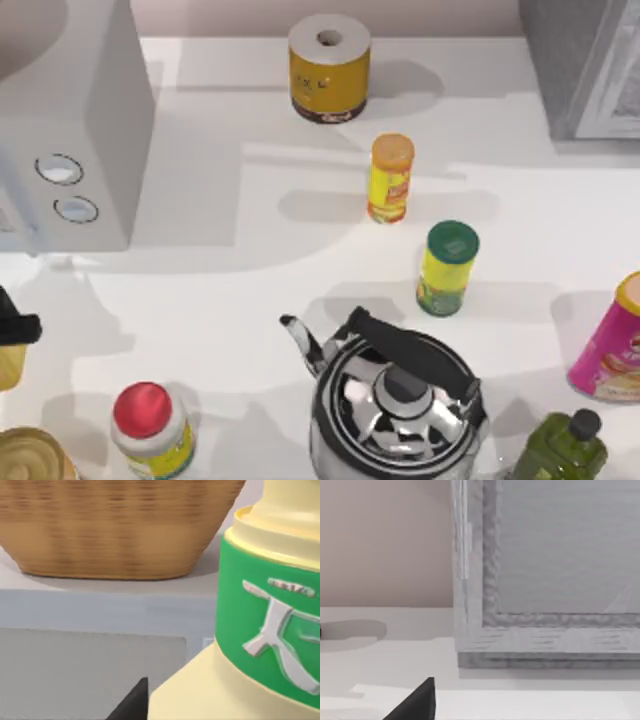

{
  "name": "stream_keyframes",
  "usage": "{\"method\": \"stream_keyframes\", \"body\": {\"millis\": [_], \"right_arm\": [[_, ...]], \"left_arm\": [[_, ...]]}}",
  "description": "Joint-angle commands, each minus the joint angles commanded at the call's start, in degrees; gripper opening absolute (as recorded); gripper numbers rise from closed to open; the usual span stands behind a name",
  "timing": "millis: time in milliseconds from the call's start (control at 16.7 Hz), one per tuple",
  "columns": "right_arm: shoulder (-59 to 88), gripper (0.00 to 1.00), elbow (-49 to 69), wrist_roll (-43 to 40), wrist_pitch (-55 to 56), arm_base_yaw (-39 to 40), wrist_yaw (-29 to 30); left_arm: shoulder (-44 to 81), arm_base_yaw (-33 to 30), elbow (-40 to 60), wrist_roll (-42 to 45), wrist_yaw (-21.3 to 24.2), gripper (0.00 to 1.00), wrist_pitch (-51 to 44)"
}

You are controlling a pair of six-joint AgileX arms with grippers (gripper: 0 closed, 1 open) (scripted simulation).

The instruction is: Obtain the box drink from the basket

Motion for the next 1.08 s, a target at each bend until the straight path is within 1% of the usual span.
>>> {"method": "stream_keyframes", "body": {"millis": [360,540,660,720,1080], "right_arm": [[0.0,1.0,0.0,0.0,0.0,0.0,0.0],[0.0,1.0,0.0,0.0,0.0,0.0,0.0],[0.0,1.0,0.0,0.0,0.0,0.0,0.0],[0.0,1.0,0.0,0.0,0.0,0.0,0.0],[0.0,1.0,0.0,0.0,0.0,0.0,0.0]], "left_arm": [[19.33,-12.14,3.23,0.52,-19.31,0.0,16.85],[26.33,-16.54,4.41,0.72,-26.31,0.0,22.97],[28.7,-18.03,4.81,0.78,-28.69,0.0,25.04],[28.99,-18.21,4.85,0.79,-28.97,0.0,25.29],[29.57,-17.79,4.5,0.87,-28.66,0.0,25.9]]}}
